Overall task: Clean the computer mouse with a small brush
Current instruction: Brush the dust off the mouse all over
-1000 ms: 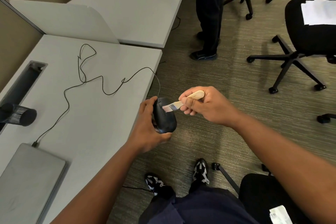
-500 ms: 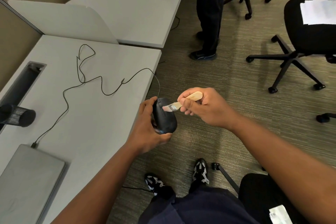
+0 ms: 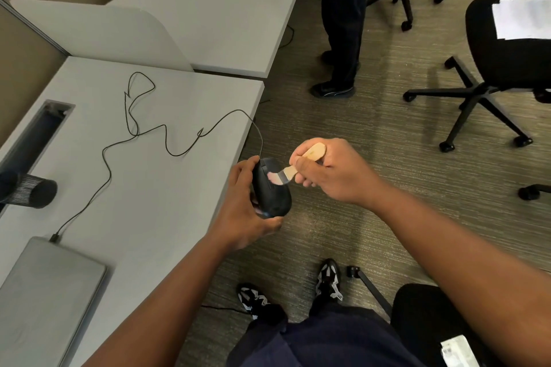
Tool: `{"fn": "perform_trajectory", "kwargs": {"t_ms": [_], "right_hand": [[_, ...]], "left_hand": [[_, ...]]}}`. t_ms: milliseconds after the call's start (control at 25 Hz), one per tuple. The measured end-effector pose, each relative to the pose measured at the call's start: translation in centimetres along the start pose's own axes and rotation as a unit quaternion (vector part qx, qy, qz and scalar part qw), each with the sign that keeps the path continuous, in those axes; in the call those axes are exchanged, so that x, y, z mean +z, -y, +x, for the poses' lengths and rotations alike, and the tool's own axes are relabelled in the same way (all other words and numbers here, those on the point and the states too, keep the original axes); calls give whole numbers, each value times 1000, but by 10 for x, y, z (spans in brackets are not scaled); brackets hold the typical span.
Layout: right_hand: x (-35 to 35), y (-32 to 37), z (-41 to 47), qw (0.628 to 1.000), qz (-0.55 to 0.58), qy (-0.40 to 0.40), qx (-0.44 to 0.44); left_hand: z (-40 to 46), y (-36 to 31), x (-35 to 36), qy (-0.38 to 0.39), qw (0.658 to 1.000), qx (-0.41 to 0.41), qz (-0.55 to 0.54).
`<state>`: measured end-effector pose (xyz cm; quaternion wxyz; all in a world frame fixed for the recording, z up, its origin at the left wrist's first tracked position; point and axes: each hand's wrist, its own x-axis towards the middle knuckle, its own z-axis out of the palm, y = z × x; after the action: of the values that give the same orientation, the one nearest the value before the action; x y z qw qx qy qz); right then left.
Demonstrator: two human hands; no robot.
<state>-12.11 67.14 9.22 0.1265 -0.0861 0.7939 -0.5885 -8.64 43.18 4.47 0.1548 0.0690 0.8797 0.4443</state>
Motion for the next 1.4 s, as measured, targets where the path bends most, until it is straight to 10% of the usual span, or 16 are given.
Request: {"fn": "perform_trajectory", "kwargs": {"t_ms": [1400], "right_hand": [[-21,-1,6,998,-25,51,-29]], "left_hand": [[-7,1,3,33,999,20,-38]]}}
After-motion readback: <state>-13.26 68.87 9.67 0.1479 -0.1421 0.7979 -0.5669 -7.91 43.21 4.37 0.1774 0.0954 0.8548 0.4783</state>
